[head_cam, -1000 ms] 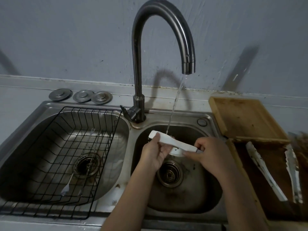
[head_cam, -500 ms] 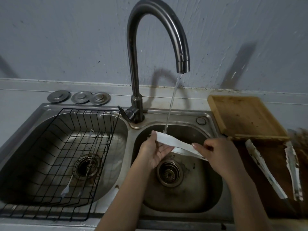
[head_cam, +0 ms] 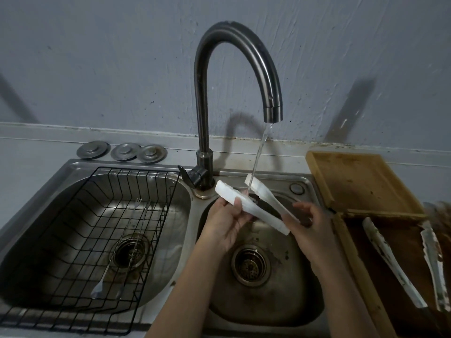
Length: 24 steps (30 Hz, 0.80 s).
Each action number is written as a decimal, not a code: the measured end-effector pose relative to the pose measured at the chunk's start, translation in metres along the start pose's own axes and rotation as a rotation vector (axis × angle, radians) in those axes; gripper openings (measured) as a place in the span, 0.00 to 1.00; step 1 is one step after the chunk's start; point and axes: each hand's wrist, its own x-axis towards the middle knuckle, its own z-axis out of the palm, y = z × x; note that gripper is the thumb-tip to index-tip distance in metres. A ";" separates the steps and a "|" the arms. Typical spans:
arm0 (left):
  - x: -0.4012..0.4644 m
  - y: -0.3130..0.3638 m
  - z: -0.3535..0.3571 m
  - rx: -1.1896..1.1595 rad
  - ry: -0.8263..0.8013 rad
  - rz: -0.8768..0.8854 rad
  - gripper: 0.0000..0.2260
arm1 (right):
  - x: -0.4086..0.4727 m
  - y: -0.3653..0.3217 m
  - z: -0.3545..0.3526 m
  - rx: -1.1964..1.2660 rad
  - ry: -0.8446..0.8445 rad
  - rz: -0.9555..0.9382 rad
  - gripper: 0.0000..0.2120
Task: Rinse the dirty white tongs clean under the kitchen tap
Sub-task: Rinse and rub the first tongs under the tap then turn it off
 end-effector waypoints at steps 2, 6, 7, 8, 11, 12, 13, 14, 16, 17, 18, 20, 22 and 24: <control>-0.002 0.001 -0.003 0.042 -0.032 0.018 0.10 | 0.001 -0.001 0.000 -0.049 -0.204 0.152 0.14; -0.001 0.001 -0.009 0.141 -0.033 -0.005 0.09 | -0.003 -0.003 0.003 0.074 -0.381 0.247 0.13; 0.000 0.001 -0.011 0.159 -0.027 -0.016 0.09 | -0.003 -0.002 0.003 0.083 -0.349 0.240 0.13; -0.001 0.000 -0.012 0.168 -0.024 -0.012 0.11 | -0.002 -0.001 0.002 0.077 -0.315 0.227 0.13; 0.002 -0.002 -0.014 0.130 0.008 0.069 0.22 | 0.002 -0.001 -0.001 -0.028 -0.211 0.152 0.15; 0.003 -0.002 -0.014 0.109 0.020 0.086 0.26 | 0.003 -0.001 -0.001 -0.085 -0.179 0.117 0.16; 0.004 -0.003 -0.014 0.097 0.021 0.092 0.29 | 0.003 -0.002 -0.001 -0.148 -0.150 0.081 0.17; 0.005 -0.003 -0.012 0.094 0.013 0.094 0.31 | 0.002 -0.003 -0.001 -0.204 -0.124 0.045 0.17; 0.005 -0.003 -0.011 0.111 0.001 0.102 0.30 | -0.001 -0.006 -0.003 -0.247 -0.100 -0.016 0.16; 0.005 -0.002 -0.010 0.129 0.003 0.113 0.26 | -0.002 -0.007 -0.004 -0.243 -0.106 -0.045 0.15; 0.004 -0.001 -0.008 0.155 0.021 0.124 0.20 | -0.003 -0.008 -0.006 -0.246 -0.122 -0.068 0.14; 0.006 0.001 -0.010 0.230 0.118 0.148 0.11 | -0.006 -0.007 -0.009 -0.288 -0.157 -0.089 0.14; 0.012 0.000 -0.017 0.399 0.245 0.234 0.07 | -0.006 -0.005 -0.011 -0.314 -0.181 -0.086 0.17; 0.014 -0.001 -0.020 0.587 0.302 0.311 0.09 | -0.005 -0.004 -0.014 -0.319 -0.182 -0.066 0.20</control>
